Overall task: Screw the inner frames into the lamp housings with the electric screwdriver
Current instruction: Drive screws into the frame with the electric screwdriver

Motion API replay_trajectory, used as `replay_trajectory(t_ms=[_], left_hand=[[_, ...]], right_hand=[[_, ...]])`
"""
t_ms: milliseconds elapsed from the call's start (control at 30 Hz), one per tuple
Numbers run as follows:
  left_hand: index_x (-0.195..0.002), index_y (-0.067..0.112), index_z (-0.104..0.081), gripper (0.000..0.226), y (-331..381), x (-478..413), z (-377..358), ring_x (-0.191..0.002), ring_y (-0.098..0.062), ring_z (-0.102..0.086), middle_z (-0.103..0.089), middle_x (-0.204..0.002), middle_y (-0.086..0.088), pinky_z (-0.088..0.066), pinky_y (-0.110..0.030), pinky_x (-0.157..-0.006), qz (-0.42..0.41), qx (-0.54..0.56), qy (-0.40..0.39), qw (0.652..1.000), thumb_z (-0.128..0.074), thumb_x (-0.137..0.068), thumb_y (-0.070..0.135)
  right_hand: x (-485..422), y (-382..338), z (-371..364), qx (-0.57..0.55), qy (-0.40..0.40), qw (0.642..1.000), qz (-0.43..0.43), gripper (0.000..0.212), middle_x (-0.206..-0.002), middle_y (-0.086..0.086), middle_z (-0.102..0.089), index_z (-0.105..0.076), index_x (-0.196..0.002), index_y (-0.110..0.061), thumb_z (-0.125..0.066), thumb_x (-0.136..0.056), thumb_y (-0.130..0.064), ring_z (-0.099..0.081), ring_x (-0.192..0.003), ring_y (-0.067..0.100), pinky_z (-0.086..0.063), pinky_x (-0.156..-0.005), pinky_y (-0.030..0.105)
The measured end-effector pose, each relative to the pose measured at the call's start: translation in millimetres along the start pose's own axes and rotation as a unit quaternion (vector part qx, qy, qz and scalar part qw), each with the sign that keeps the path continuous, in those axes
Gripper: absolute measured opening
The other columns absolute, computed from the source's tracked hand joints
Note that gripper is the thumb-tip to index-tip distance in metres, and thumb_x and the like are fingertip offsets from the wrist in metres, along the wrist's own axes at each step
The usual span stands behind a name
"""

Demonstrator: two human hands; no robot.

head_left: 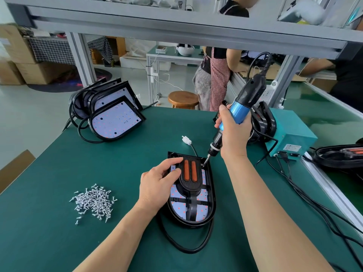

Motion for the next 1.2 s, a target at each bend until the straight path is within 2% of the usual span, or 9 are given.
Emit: replay_trajectory(t_ms=[133, 333, 467, 633, 800, 867, 967, 1100, 1200], left_hand=[[-0.102, 0.061, -0.069, 0.033, 0.4, 0.0, -0.4, -0.085, -0.027, -0.065, -0.072, -0.083, -0.006, -0.052, -0.046, -0.092, -0.001, 0.0, 0.003, 1.0, -0.056, -0.076, 0.046], [-0.103, 0.059, -0.07, 0.032, 0.3, 0.0, -0.4, -0.09, -0.03, -0.066, -0.074, -0.088, -0.008, -0.053, -0.048, -0.093, -0.006, 0.007, 0.001, 1.0, -0.057, -0.077, 0.045], [-0.104, 0.059, -0.07, 0.033, -1.3, 0.8, -0.7, -0.09, -0.033, -0.066, -0.074, -0.089, -0.008, -0.054, -0.048, -0.091, -0.007, 0.003, -0.003, 1.0, -0.057, -0.077, 0.045], [-0.102, 0.061, -0.069, 0.033, 0.5, -1.5, -1.5, -0.085, -0.029, -0.063, -0.073, -0.088, -0.009, -0.053, -0.041, -0.086, -0.015, -0.005, 0.002, 1.0, -0.056, -0.077, 0.045], [-0.103, 0.06, -0.069, 0.033, -1.9, -1.6, -2.1, -0.085, -0.031, -0.062, -0.073, -0.089, -0.01, -0.052, -0.041, -0.084, -0.022, -0.005, 0.0, 1.0, -0.056, -0.077, 0.044], [-0.104, 0.059, -0.069, 0.034, -2.7, -2.2, -0.8, -0.08, -0.026, -0.062, -0.073, -0.081, -0.003, -0.053, -0.04, -0.081, -0.025, -0.002, 0.0, 1.0, -0.057, -0.078, 0.043], [-0.107, 0.055, -0.07, 0.034, -2.1, -3.0, 1.3, -0.057, -0.008, -0.047, -0.052, -0.052, 0.012, -0.039, -0.025, -0.066, -0.047, -0.02, 0.007, 0.999, -0.055, -0.079, 0.044], [-0.109, 0.05, -0.072, 0.036, -1.3, -2.1, 0.9, -0.054, -0.009, -0.039, -0.039, -0.048, 0.01, -0.034, -0.022, -0.064, -0.045, -0.026, 0.007, 0.999, -0.055, -0.078, 0.045], [-0.109, 0.049, -0.073, 0.036, -0.4, -0.5, 1.4, -0.055, -0.01, -0.038, -0.037, -0.049, 0.009, -0.034, -0.023, -0.065, -0.046, -0.028, 0.009, 0.999, -0.056, -0.077, 0.046]], right_hand=[[-1.0, 1.8, 2.8, -0.005, 0.011, 1.0, 0.001, 0.021, -0.072, 0.008, -0.052, -0.051, -0.093, -0.015, -0.071, -0.086, -0.014, -0.051, -0.05, 0.012, -0.05, -0.056, 0.023], [3.8, 1.1, -4.2, 0.0, -0.017, 1.0, 0.021, 0.021, -0.062, -0.009, -0.053, -0.05, -0.089, -0.016, -0.07, -0.086, -0.012, -0.05, -0.051, 0.012, -0.048, -0.054, 0.023], [5.1, 3.5, -5.7, 0.002, -0.027, 1.0, 0.01, 0.019, -0.064, -0.007, -0.054, -0.051, -0.088, -0.015, -0.069, -0.084, -0.013, -0.05, -0.05, 0.012, -0.048, -0.055, 0.02], [5.6, 4.6, -14.4, 0.012, -0.106, 0.994, 0.004, 0.021, -0.069, 0.005, -0.056, -0.054, -0.093, -0.019, -0.072, -0.082, -0.02, -0.054, -0.053, 0.01, -0.049, -0.058, 0.018], [6.9, 2.3, -11.5, -0.012, -0.118, 0.993, -0.013, 0.029, -0.073, 0.01, -0.053, -0.059, -0.108, -0.015, -0.073, -0.083, -0.02, -0.053, -0.057, 0.012, -0.05, -0.061, 0.02], [6.0, -2.6, -10.7, -0.03, -0.117, 0.993, -0.015, 0.032, -0.072, 0.009, -0.052, -0.062, -0.114, -0.013, -0.072, -0.084, -0.018, -0.052, -0.057, 0.014, -0.05, -0.06, 0.022], [4.5, -12.2, -8.8, -0.046, -0.11, 0.993, -0.012, 0.028, -0.069, 0.005, -0.053, -0.064, -0.112, -0.014, -0.07, -0.085, -0.016, -0.052, -0.056, 0.015, -0.049, -0.061, 0.024], [-0.1, -21.4, 3.8, -0.094, -0.082, 0.992, -0.03, 0.025, -0.06, 0.001, -0.052, -0.06, -0.11, -0.009, -0.067, -0.087, -0.016, -0.05, -0.056, 0.015, -0.046, -0.064, 0.024], [-2.1, -26.7, 18.5, -0.132, -0.042, 0.989, -0.052, 0.017, -0.06, 0.0, -0.051, -0.062, -0.102, -0.014, -0.068, -0.086, -0.018, -0.048, -0.055, 0.015, -0.041, -0.061, 0.025]])
Point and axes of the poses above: each hand's wrist, its own x-axis away from the middle knuckle, its own z-axis out of the back of the hand, y = z × x, the point moved 6 cm from there along -x, towards the middle knuckle
